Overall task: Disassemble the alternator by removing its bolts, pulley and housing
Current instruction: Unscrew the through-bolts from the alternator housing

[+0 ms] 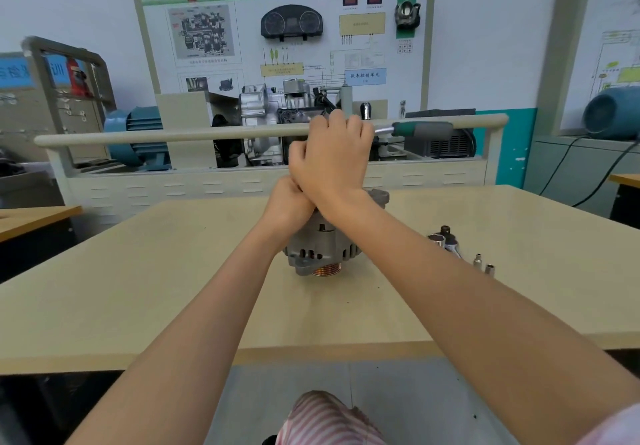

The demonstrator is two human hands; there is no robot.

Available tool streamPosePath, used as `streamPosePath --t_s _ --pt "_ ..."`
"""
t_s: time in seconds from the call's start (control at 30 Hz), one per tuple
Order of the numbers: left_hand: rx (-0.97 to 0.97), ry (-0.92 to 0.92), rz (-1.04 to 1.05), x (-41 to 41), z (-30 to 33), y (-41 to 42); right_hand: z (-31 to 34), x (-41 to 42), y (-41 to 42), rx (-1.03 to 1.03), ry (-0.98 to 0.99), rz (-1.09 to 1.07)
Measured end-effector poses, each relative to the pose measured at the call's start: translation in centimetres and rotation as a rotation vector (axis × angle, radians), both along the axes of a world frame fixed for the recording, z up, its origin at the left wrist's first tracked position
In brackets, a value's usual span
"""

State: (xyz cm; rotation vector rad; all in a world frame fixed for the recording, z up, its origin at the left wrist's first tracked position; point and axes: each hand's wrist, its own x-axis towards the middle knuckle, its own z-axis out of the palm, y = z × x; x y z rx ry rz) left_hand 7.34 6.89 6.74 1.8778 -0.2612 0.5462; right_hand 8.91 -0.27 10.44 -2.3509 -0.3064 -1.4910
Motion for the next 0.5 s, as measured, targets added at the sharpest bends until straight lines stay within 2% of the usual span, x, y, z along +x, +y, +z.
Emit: streamPosePath --t_s 0.07,0.2,0.33,0.43,0.5 --pt "-0.002 -0.001 0.001 -0.1 0.0 -0.2 0.4 -0.1 0.2 0.086 0.017 0.072" --pt "0.012 -0.003 -0.088 -0.4 0.2 -0.3 1.5 0.2 -0.6 0.371 0.067 0.572" --pt "0.004 0.028 -0.168 -0.3 0.3 -0.2 2.5 0.4 -1.1 0.790 0.332 1.040" --pt "-0.016 0.034 -0.149 -0.4 0.3 -0.2 3.2 0.5 -1.4 0.962 0.428 1.156" --pt "-0.014 0.018 -0.129 -0.5 0.2 -0.3 2.8 0.2 -0.9 0.908 0.343 1.083"
